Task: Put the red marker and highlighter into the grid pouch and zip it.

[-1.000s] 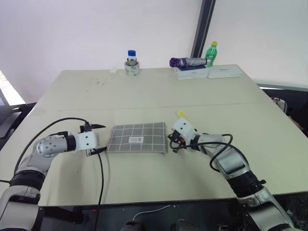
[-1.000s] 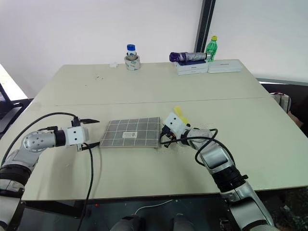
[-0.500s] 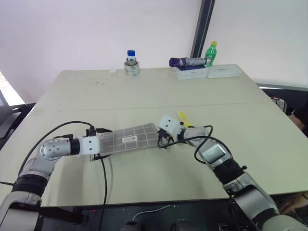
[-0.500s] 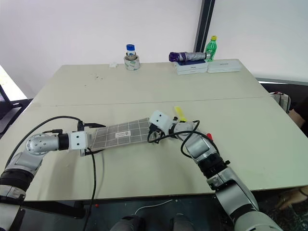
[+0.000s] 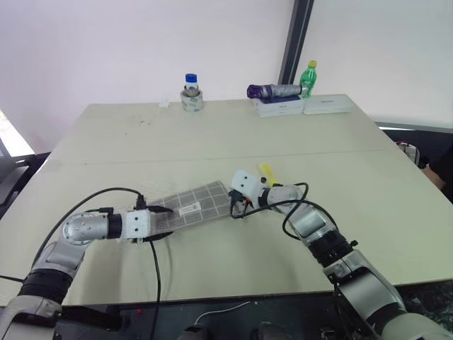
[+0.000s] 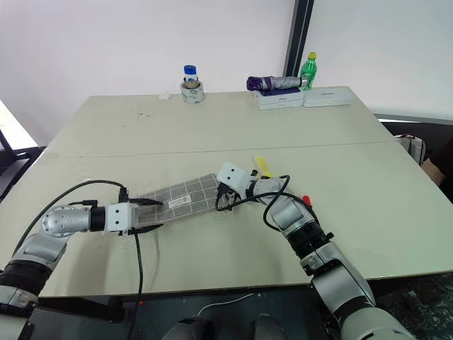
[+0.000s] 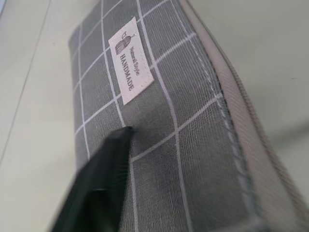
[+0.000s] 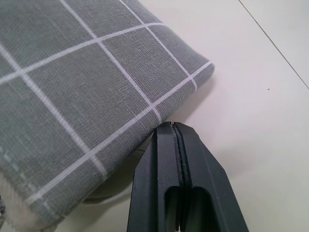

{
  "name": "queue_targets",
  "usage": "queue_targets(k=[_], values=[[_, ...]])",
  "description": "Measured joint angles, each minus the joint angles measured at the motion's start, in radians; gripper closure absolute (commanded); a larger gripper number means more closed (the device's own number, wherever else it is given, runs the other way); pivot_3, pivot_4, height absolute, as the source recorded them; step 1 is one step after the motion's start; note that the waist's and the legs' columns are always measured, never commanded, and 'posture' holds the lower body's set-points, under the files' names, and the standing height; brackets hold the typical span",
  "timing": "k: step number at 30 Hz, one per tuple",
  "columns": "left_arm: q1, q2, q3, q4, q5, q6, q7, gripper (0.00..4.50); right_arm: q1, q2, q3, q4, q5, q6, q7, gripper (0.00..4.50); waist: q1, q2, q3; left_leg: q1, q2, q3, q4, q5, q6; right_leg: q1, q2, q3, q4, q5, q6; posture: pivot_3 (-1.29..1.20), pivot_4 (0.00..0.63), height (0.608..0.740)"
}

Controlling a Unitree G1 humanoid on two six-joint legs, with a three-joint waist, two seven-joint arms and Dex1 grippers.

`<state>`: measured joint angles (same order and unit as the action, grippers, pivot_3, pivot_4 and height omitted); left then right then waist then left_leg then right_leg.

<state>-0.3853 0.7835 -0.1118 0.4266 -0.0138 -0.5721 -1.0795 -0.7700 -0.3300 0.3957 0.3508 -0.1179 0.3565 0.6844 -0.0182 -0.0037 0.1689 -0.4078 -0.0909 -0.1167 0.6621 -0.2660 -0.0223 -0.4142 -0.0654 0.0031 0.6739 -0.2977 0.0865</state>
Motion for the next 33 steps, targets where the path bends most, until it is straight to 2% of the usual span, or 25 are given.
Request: queue_targets(k=[1,2,3,7,14,17,21,27,33], values=[[0.001,0.001,0.0,-0.005,-0.001,0.001,-0.002,3.87,0.0,0.0,0.0,0.0,-0.002,0.0,0.0,4.5,0.0,0.0,0.0,0.0,0.0,0.0,0.0,0.0,0.0,0.0,0.0,0.0,0.0,0.0,0.0,0.0,0.15,0.74],[0.001,0.002,0.001,-0.01,-0.005,0.001,-0.001,4.24,0.0,0.001,0.0,0.0,-0.004,0.0,0.0,4.5,0.0,0.0,0.0,0.0,0.0,0.0,0.0,0.0,0.0,0.0,0.0,0.0,0.0,0.0,0.0,0.0,0.15,0.74],[0.002,0.002,0.004,-0.013,-0.01,0.002,0.0,4.38,0.0,0.002,0.0,0.0,-0.006,0.0,0.0,4.5,0.0,0.0,0.0,0.0,0.0,0.0,0.0,0.0,0.0,0.0,0.0,0.0,0.001,0.0,0.0,0.0,0.15,0.74],[0.022,0.002,0.01,-0.039,-0.022,0.028,0.011,4.38,0.0,0.002,-0.012,0.0,-0.008,-0.003,-0.003,4.5,0.0,0.0,0.0,0.0,0.0,0.002,0.0,0.0,0.0,-0.003,0.0,0.003,0.003,0.0,0.0,0.0,0.15,0.74],[0.079,-0.05,0.122,-0.262,-0.233,0.401,0.097,4.38,-0.018,-0.089,-0.103,-0.034,-0.025,-0.03,-0.044,4.5,0.001,0.0,0.0,-0.002,0.0,0.006,0.001,0.0,0.0,-0.007,0.0,0.007,0.008,0.0,0.0,0.0,0.15,0.74],[0.133,-0.08,0.161,-0.393,-0.31,0.56,0.16,4.5,-0.023,-0.134,-0.187,-0.107,0.027,0.038,-0.006,3.63,-0.001,0.0,0.0,-0.002,0.0,0.006,0.0,0.0,0.0,-0.009,0.002,0.011,0.008,0.0,0.0,0.0,0.15,0.74],[0.182,-0.127,0.188,-0.52,-0.372,0.706,0.245,4.5,-0.006,-0.15,-0.276,-0.24,0.127,0.157,0.044,1.62,-0.001,0.0,0.0,-0.002,0.001,0.006,0.0,0.0,0.0,-0.01,0.003,0.012,0.008,0.0,0.0,0.0,0.15,0.74],[0.216,-0.169,0.207,-0.62,-0.396,0.806,0.326,4.5,0.07,-0.172,-0.315,-0.398,0.255,0.301,0.11,1.62,0.005,0.0,0.0,-0.001,0.001,0.007,0.001,0.0,0.0,-0.009,0.002,0.012,0.008,0.0,0.0,0.0,0.15,0.74],[0.219,-0.197,0.204,-0.643,-0.391,0.827,0.346,4.5,0.09,-0.103,-0.326,-0.432,0.337,0.399,0.075,1.62,0.004,0.0,0.0,-0.001,0.001,0.007,0.0,0.0,0.0,-0.009,0.002,0.012,0.008,0.0,0.0,0.0,0.15,0.74]])
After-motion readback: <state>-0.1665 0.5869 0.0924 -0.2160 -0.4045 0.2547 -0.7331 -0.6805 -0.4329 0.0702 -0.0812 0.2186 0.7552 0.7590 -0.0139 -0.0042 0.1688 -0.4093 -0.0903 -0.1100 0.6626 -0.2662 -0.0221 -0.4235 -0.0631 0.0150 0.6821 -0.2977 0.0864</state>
